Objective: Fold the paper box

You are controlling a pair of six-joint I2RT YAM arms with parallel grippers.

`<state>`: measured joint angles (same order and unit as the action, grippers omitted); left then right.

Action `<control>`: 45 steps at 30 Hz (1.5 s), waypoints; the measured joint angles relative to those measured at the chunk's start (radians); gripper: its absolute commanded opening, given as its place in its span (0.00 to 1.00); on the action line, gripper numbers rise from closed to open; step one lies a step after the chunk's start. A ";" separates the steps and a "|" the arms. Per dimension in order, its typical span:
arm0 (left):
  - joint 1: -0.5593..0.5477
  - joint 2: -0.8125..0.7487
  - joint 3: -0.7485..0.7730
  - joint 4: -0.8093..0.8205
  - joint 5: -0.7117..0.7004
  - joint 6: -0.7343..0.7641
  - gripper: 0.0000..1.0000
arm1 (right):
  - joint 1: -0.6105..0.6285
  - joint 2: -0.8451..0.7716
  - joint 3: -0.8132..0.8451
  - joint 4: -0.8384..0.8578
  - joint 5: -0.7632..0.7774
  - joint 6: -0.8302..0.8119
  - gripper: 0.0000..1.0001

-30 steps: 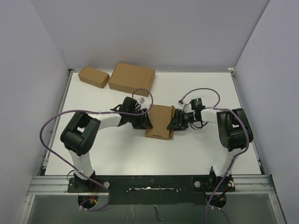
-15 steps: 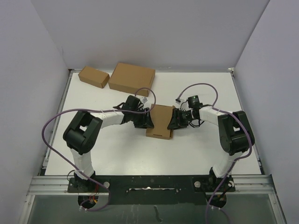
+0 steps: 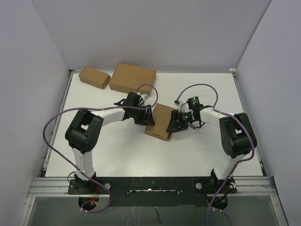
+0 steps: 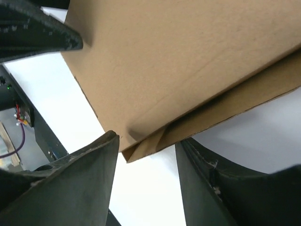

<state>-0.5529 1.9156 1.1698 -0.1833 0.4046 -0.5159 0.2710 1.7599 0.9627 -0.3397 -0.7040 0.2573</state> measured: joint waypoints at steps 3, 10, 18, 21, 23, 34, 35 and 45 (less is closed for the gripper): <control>0.020 0.000 0.014 -0.003 0.000 0.017 0.58 | -0.005 -0.018 0.000 -0.019 -0.009 -0.037 0.55; 0.079 -0.041 0.013 -0.035 -0.039 0.047 0.58 | -0.087 -0.021 0.032 -0.117 -0.010 -0.146 0.61; 0.100 -0.383 -0.189 0.008 -0.104 0.055 0.53 | -0.117 -0.060 0.084 -0.201 0.010 -0.318 0.57; 0.096 -0.557 -0.330 0.067 -0.114 0.038 0.52 | -0.128 -0.100 0.114 -0.222 0.021 -0.402 0.46; 0.096 -0.668 -0.431 0.111 -0.113 0.009 0.50 | -0.133 -0.114 0.154 -0.224 0.018 -0.472 0.39; 0.053 -0.871 -0.719 0.227 -0.091 -0.210 0.43 | -0.089 0.150 0.625 -0.292 0.071 -0.782 0.09; 0.037 -0.864 -0.734 0.246 -0.092 -0.227 0.43 | -0.077 0.180 0.647 -0.298 0.086 -0.793 0.08; -0.077 -0.552 -0.711 0.373 -0.098 -0.314 0.33 | -0.015 0.404 0.766 -0.394 0.213 -0.857 0.05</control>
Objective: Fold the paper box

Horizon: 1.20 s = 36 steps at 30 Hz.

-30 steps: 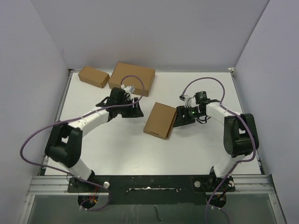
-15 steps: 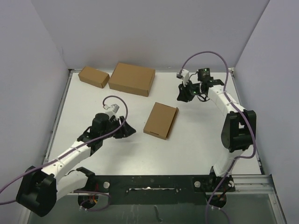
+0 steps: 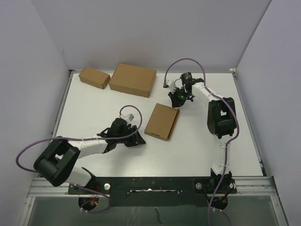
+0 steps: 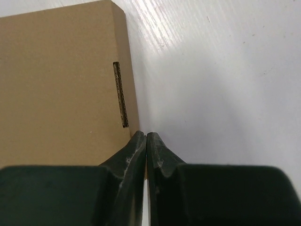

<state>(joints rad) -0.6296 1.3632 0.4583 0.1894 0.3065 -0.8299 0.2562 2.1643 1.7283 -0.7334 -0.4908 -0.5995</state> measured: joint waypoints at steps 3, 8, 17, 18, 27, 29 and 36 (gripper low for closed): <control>0.000 0.102 0.060 0.015 0.000 -0.001 0.33 | 0.000 0.003 0.000 -0.016 0.005 -0.020 0.04; 0.000 0.226 0.150 0.051 0.000 0.000 0.33 | 0.000 0.002 -0.015 -0.019 -0.003 -0.051 0.04; 0.041 0.311 0.252 -0.013 0.025 0.050 0.34 | -0.014 -0.079 -0.185 0.003 -0.014 -0.106 0.04; 0.053 0.313 0.261 -0.028 0.027 0.060 0.34 | -0.018 -0.103 -0.210 0.006 -0.013 -0.111 0.04; 0.176 0.362 0.369 -0.135 0.031 0.179 0.37 | -0.007 -0.343 -0.460 -0.010 -0.018 -0.133 0.05; 0.188 0.387 0.404 -0.148 0.032 0.203 0.37 | 0.003 -0.373 -0.511 -0.016 -0.020 -0.133 0.05; 0.196 0.476 0.537 -0.199 0.055 0.276 0.37 | 0.059 -0.428 -0.645 -0.049 -0.026 -0.128 0.06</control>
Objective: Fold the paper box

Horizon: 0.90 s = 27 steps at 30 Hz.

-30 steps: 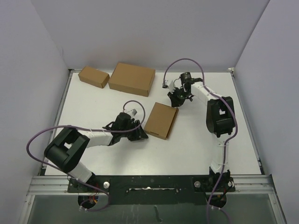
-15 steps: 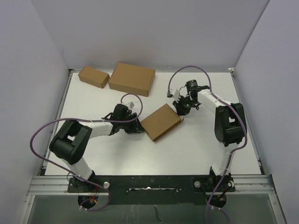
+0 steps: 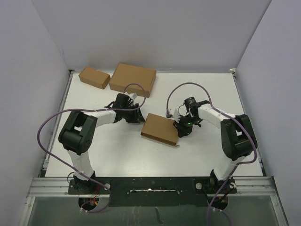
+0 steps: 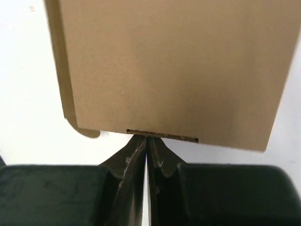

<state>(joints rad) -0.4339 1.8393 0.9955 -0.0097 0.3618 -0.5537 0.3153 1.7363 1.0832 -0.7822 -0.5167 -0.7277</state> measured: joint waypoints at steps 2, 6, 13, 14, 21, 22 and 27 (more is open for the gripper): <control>0.000 0.026 0.045 -0.019 0.011 0.020 0.38 | 0.027 -0.024 -0.023 -0.002 0.001 0.000 0.07; 0.000 0.082 0.155 -0.052 0.045 0.064 0.39 | 0.105 -0.089 -0.068 -0.009 -0.006 0.000 0.10; 0.003 0.134 0.285 -0.138 0.092 0.131 0.44 | 0.167 -0.163 -0.099 0.002 -0.033 -0.007 0.17; 0.010 0.132 0.286 -0.145 0.091 0.140 0.45 | 0.163 -0.175 -0.104 0.002 -0.034 -0.011 0.18; 0.135 0.006 0.176 -0.190 0.058 0.165 0.52 | 0.134 -0.301 -0.119 -0.011 -0.097 -0.065 0.44; 0.149 -0.050 0.134 -0.186 0.051 0.163 0.54 | 0.132 -0.327 -0.119 -0.016 -0.122 -0.082 0.51; 0.143 -0.402 -0.138 -0.060 0.055 0.075 0.71 | 0.142 -0.434 -0.129 -0.029 -0.272 -0.285 0.72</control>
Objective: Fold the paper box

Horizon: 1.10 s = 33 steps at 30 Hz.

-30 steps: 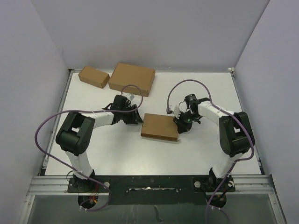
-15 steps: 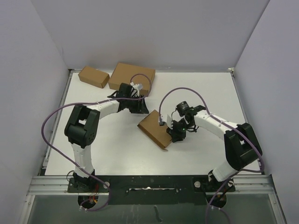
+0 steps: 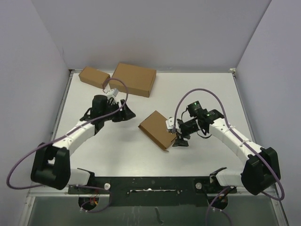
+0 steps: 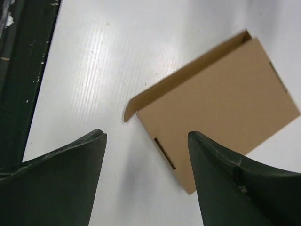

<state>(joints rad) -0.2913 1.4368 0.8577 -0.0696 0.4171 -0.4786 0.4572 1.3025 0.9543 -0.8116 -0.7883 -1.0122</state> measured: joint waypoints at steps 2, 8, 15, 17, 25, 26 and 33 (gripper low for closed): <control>-0.011 -0.116 -0.128 0.091 0.003 -0.089 0.74 | 0.015 -0.018 -0.003 -0.034 -0.055 -0.120 0.72; -0.110 -0.255 -0.449 0.262 -0.074 -0.395 0.79 | 0.036 0.027 -0.014 -0.060 -0.122 -0.280 0.72; -0.333 -0.259 -0.464 0.255 -0.300 -0.622 0.84 | 0.035 0.033 -0.089 -0.034 -0.098 -0.320 0.67; -0.369 -0.241 -0.441 0.252 -0.354 -0.671 0.83 | 0.038 0.033 -0.098 -0.023 -0.092 -0.329 0.66; -0.412 -0.056 -0.325 0.245 -0.454 -0.801 0.75 | 0.079 0.033 -0.138 -0.004 -0.056 -0.371 0.61; -0.413 -0.039 -0.317 0.245 -0.456 -0.808 0.73 | 0.082 0.033 -0.138 -0.003 -0.055 -0.373 0.61; -0.414 0.076 -0.282 0.266 -0.458 -0.869 0.66 | 0.095 0.033 -0.139 0.005 -0.034 -0.391 0.61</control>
<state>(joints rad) -0.7052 1.5127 0.5758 0.1963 -0.0410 -1.3479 0.5526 1.3357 0.8154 -0.8066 -0.8219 -1.4033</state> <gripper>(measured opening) 0.688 0.609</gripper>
